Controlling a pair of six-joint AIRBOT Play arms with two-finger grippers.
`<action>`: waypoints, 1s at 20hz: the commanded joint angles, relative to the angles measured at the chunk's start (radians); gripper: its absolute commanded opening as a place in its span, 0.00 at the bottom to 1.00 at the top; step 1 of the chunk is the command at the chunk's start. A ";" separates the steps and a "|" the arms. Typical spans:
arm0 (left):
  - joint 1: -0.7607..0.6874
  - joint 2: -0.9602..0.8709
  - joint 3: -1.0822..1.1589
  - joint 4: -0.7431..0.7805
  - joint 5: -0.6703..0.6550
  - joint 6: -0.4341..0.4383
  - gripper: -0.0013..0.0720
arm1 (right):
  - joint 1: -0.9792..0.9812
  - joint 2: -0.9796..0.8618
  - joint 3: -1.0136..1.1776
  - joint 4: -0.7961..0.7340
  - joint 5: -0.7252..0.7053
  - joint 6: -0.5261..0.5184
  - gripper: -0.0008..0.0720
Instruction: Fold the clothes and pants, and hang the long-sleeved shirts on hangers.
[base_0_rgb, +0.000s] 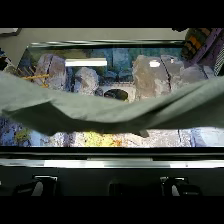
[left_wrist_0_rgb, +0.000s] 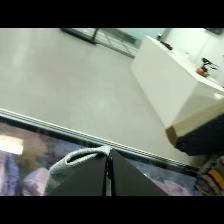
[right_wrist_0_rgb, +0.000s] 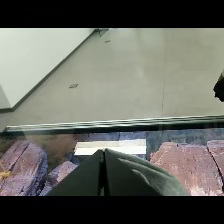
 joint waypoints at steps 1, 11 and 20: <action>0.011 -0.041 0.004 0.088 -0.014 -0.051 0.03 | 0.001 -0.064 0.020 -0.060 -0.060 0.130 0.05; -0.151 -0.926 0.029 0.016 0.205 0.111 0.03 | 0.001 -0.883 0.019 0.003 -0.196 0.163 0.06; -0.294 -1.357 0.164 -0.126 0.150 0.106 0.04 | 0.001 -1.225 0.020 0.053 0.019 0.207 0.06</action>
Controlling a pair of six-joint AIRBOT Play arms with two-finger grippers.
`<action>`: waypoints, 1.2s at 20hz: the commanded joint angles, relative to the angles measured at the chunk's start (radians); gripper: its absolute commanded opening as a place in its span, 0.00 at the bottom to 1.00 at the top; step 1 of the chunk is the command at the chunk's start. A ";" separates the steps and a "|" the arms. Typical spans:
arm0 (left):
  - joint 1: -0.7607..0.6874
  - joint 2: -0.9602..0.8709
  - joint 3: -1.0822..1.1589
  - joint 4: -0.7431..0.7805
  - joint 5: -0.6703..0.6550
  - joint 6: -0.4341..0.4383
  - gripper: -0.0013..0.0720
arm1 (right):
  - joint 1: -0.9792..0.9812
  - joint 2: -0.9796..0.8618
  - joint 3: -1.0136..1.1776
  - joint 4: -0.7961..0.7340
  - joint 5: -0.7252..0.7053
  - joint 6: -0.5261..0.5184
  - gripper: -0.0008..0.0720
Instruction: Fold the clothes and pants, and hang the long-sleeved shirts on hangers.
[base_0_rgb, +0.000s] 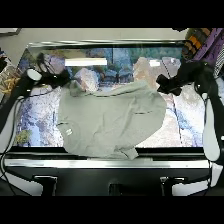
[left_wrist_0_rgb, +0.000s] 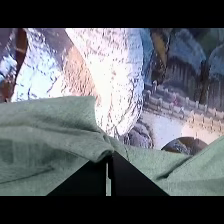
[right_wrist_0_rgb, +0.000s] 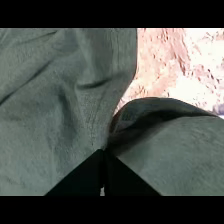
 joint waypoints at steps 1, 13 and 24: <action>-0.030 -0.082 0.018 -0.028 -0.052 0.004 0.08 | 0.000 -0.060 0.005 0.028 0.103 0.014 0.11; 0.244 0.274 -0.060 0.062 -0.520 0.034 0.47 | -0.480 0.169 -0.281 0.182 -0.225 -0.331 0.63; 0.248 0.914 -0.818 0.060 -0.566 -0.163 0.85 | -0.172 0.097 -0.560 0.214 0.170 -0.358 0.59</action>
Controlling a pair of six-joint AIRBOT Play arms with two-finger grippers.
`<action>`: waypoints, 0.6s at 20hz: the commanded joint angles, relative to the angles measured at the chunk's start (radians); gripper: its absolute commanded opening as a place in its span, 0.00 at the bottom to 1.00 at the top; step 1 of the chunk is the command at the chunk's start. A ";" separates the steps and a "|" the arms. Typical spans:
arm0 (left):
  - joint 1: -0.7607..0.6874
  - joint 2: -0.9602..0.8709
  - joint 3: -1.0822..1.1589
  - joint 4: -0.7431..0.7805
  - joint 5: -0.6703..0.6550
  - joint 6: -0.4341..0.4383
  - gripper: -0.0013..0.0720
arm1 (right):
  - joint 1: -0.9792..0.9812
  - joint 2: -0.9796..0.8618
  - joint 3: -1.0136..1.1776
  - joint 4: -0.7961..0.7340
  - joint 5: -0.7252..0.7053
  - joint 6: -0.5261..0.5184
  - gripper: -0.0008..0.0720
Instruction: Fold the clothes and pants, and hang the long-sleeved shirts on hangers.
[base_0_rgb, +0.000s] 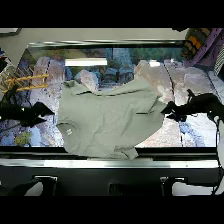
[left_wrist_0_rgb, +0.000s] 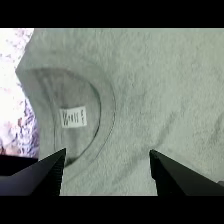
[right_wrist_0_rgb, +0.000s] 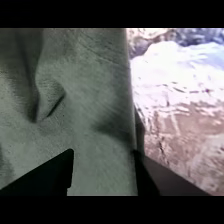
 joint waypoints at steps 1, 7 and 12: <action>0.002 0.192 -0.197 0.000 -0.031 -0.085 0.85 | 0.083 -0.047 -0.023 -0.053 0.097 0.052 0.54; -0.010 0.293 -0.365 -0.121 -0.043 -0.095 0.85 | 0.091 0.006 -0.023 -0.104 0.100 0.075 0.06; -0.195 0.288 -0.526 -0.201 0.084 -0.151 0.85 | 0.091 0.129 -0.023 -0.105 0.018 0.083 0.06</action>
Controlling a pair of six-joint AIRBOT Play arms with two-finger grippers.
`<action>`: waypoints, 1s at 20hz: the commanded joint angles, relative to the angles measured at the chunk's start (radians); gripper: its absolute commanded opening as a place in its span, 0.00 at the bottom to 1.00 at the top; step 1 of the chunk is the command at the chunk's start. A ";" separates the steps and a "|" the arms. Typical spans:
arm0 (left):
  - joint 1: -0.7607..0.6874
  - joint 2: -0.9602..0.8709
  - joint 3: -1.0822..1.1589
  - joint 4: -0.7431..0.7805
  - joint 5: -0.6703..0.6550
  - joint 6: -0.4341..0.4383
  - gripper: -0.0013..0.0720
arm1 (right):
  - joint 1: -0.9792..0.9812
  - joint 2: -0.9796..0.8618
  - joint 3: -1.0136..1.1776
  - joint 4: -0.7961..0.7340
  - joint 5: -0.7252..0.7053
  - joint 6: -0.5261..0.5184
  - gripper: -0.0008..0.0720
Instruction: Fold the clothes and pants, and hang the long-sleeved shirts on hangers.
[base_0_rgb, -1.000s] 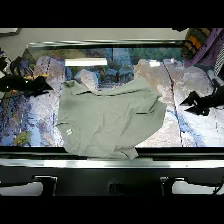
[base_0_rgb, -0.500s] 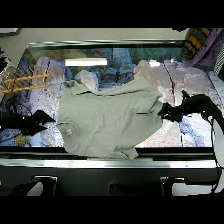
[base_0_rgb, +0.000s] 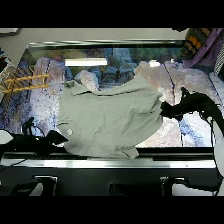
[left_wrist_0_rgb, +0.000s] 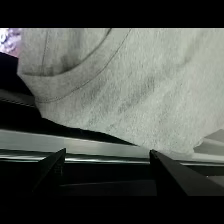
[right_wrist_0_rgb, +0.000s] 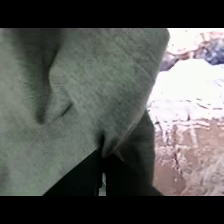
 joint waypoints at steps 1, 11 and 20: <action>-0.150 0.008 -0.120 -0.069 0.128 -0.081 0.85 | 0.002 0.074 0.000 -0.001 -0.068 0.016 0.06; -0.437 -0.190 -0.186 -0.070 0.439 -0.190 0.85 | 0.004 0.168 0.000 0.006 -0.173 0.035 0.06; -0.437 -0.239 -0.184 -0.098 0.584 -0.185 0.26 | 0.004 0.275 0.000 0.006 -0.204 0.045 0.06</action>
